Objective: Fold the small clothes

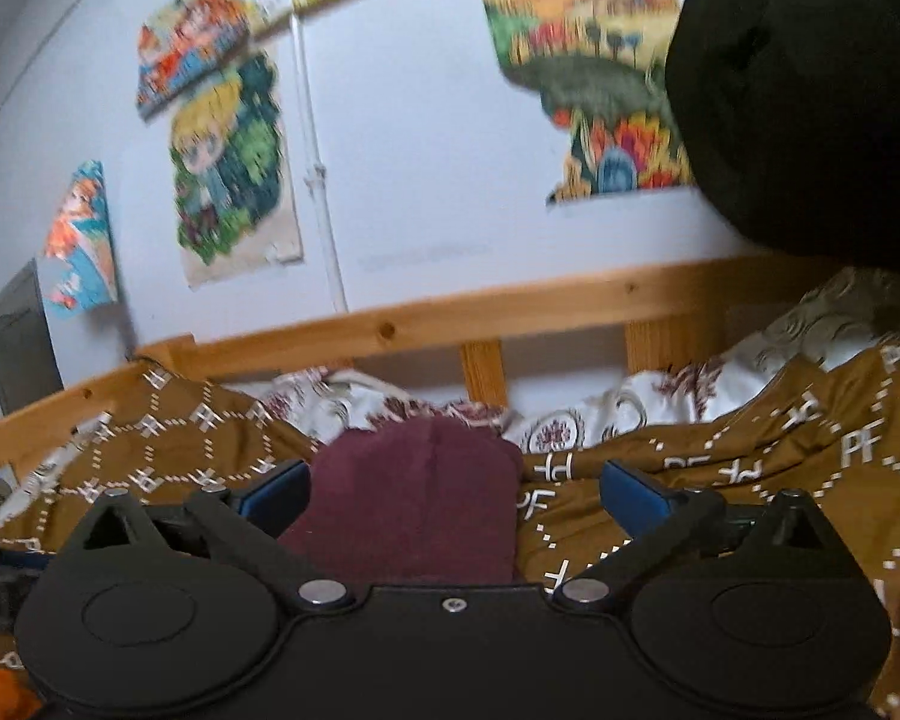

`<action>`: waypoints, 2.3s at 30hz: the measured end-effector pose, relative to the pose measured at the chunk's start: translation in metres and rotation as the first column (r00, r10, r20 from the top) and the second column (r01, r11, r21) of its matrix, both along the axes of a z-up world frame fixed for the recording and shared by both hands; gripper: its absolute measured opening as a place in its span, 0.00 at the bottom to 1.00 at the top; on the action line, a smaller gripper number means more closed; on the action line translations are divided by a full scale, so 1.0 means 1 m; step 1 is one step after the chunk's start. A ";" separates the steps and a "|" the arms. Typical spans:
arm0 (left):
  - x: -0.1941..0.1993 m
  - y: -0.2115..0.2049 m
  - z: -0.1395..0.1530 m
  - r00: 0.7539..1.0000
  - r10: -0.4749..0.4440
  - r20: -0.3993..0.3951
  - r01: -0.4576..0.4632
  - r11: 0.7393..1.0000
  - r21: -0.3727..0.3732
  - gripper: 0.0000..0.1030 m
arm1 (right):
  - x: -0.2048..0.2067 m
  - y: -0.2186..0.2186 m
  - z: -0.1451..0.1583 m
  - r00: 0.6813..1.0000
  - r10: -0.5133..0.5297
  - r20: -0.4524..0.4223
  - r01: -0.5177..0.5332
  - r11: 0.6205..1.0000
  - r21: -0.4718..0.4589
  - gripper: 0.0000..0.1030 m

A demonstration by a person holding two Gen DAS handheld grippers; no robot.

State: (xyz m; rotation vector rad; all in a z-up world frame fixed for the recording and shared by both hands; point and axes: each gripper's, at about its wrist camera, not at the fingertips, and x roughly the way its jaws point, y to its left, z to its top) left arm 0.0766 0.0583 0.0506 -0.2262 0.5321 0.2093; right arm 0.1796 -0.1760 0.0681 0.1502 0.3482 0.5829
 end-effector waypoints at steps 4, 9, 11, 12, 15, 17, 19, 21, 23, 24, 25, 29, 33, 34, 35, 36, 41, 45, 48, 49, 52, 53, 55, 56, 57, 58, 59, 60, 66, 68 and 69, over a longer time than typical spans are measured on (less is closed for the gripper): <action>-0.024 -0.005 0.006 0.999 0.026 0.026 -0.026 1.000 0.009 0.99 | -0.044 -0.014 0.014 0.999 0.007 0.047 -0.008 1.000 0.014 0.99; -0.052 -0.007 0.004 0.999 0.040 0.023 -0.041 0.999 0.028 0.99 | -0.088 -0.030 0.020 0.998 0.001 0.062 -0.002 1.000 0.020 0.99; -0.062 -0.008 0.002 0.999 0.042 0.023 -0.043 0.998 0.046 0.99 | -0.100 -0.034 0.020 0.998 -0.007 0.062 0.006 1.000 0.011 0.99; -0.067 -0.009 0.001 0.999 0.045 0.022 -0.046 0.998 0.054 0.99 | -0.105 -0.035 0.019 0.998 -0.011 0.061 0.010 1.000 0.009 0.99; -0.079 -0.011 -0.001 0.999 0.045 0.024 -0.047 0.997 0.066 0.99 | -0.119 -0.042 0.018 0.998 -0.027 0.055 0.026 1.000 0.015 0.99; -0.085 -0.012 -0.001 0.999 0.041 0.021 -0.043 0.996 0.074 0.99 | -0.126 -0.045 0.016 0.999 -0.033 0.040 0.032 0.999 0.019 0.99; -0.089 -0.013 -0.003 0.999 0.032 0.019 -0.034 0.996 0.088 0.99 | -0.134 -0.049 0.014 0.998 -0.041 0.036 0.041 0.999 0.020 0.99; -0.092 -0.016 -0.006 1.000 0.023 0.012 -0.024 0.994 0.104 0.99 | -0.139 -0.051 0.012 0.999 -0.046 0.029 0.046 0.999 0.014 0.99; -0.092 -0.019 -0.010 1.000 0.011 -0.005 -0.011 0.993 0.113 0.99 | -0.143 -0.052 0.007 0.999 -0.051 0.017 0.051 0.999 0.004 0.99; -0.092 -0.019 -0.013 1.000 0.007 -0.013 -0.005 0.993 0.115 0.99 | -0.144 -0.052 0.005 0.999 -0.051 0.011 0.051 0.999 -0.001 0.99; -0.091 -0.020 -0.015 1.000 0.004 -0.021 -0.002 0.993 0.117 0.99 | -0.146 -0.052 0.002 0.999 -0.052 0.005 0.052 0.999 -0.008 0.99; -0.087 -0.021 -0.025 0.999 0.005 -0.054 0.000 0.995 0.101 0.99 | -0.150 -0.052 -0.008 0.998 -0.059 -0.007 0.059 0.997 -0.042 0.99; -0.086 -0.017 -0.030 0.998 0.021 -0.062 -0.016 0.997 0.075 0.99 | -0.151 -0.051 -0.014 0.998 -0.055 -0.003 0.055 0.997 -0.060 0.99; -0.086 -0.016 -0.031 0.998 0.025 -0.063 -0.021 0.997 0.071 0.99 | -0.152 -0.050 -0.014 0.999 -0.053 0.003 0.053 0.996 -0.065 0.99; -0.085 -0.014 -0.032 0.997 0.029 -0.065 -0.025 0.998 0.065 0.99 | -0.153 -0.049 -0.015 0.999 -0.050 0.007 0.050 0.996 -0.070 0.99; -0.085 -0.014 -0.033 0.997 0.033 -0.067 -0.029 0.998 0.061 0.99 | -0.153 -0.049 -0.015 0.999 -0.047 0.009 0.047 0.996 -0.073 0.99; -0.082 -0.010 -0.037 0.996 0.045 -0.077 -0.042 0.998 0.043 0.99 | -0.152 -0.048 -0.017 0.999 -0.043 0.008 0.043 0.996 -0.078 0.99; -0.082 -0.009 -0.038 0.996 0.047 -0.079 -0.044 0.998 0.042 0.99 | -0.151 -0.049 -0.017 0.999 -0.050 0.004 0.050 0.996 -0.071 0.99; -0.081 -0.009 -0.037 0.996 0.047 -0.079 -0.044 0.998 0.042 0.99 | -0.150 -0.049 -0.017 0.999 -0.053 -0.002 0.053 0.996 -0.072 0.99; -0.082 -0.009 -0.038 0.996 0.048 -0.078 -0.044 0.998 0.042 0.99 | -0.150 -0.049 -0.017 0.999 -0.053 -0.003 0.053 0.996 -0.071 0.99; -0.082 -0.009 -0.038 0.996 0.046 -0.079 -0.043 0.998 0.042 0.99 | -0.150 -0.049 -0.018 0.999 -0.052 -0.003 0.051 0.996 -0.072 0.99; -0.082 -0.009 -0.038 0.996 0.046 -0.079 -0.043 0.998 0.043 0.99 | -0.150 -0.049 -0.018 0.999 -0.052 -0.002 0.052 0.996 -0.073 0.99; -0.082 -0.009 -0.038 0.996 0.046 -0.079 -0.042 0.998 0.044 0.99 | -0.150 -0.049 -0.017 0.999 -0.052 -0.003 0.052 0.996 -0.070 0.99; -0.082 -0.009 -0.038 0.996 0.045 -0.079 -0.041 0.998 0.045 0.99 | -0.150 -0.049 -0.017 0.999 -0.052 -0.004 0.052 0.996 -0.071 0.99; -0.082 -0.009 -0.038 0.996 0.044 -0.079 -0.041 0.998 0.045 0.99 | -0.150 -0.049 -0.017 0.999 -0.052 -0.004 0.052 0.996 -0.071 0.99; -0.082 -0.009 -0.037 0.996 0.044 -0.078 -0.040 0.998 0.046 0.99 | -0.150 -0.050 -0.018 0.999 -0.053 -0.004 0.052 0.996 -0.070 0.99; -0.083 -0.010 -0.037 0.996 0.044 -0.077 -0.041 0.998 0.047 0.99 | -0.150 -0.050 -0.018 0.999 -0.053 -0.005 0.052 0.996 -0.069 0.99; -0.083 -0.011 -0.037 0.996 0.045 -0.076 -0.041 0.998 0.049 0.99 | -0.150 -0.050 -0.017 0.999 -0.053 -0.005 0.053 0.996 -0.069 0.99; -0.083 -0.011 -0.036 0.996 0.045 -0.076 -0.041 0.998 0.050 0.99 | -0.150 -0.050 -0.017 0.999 -0.053 -0.003 0.053 0.996 -0.070 0.99; -0.083 -0.011 -0.036 0.996 0.046 -0.076 -0.042 0.998 0.051 0.99 | -0.150 -0.050 -0.017 0.999 -0.053 -0.004 0.053 0.996 -0.069 0.99; -0.083 -0.011 -0.036 0.996 0.046 -0.076 -0.042 0.998 0.050 0.99 | -0.151 -0.050 -0.017 0.999 -0.054 -0.005 0.053 0.996 -0.069 0.99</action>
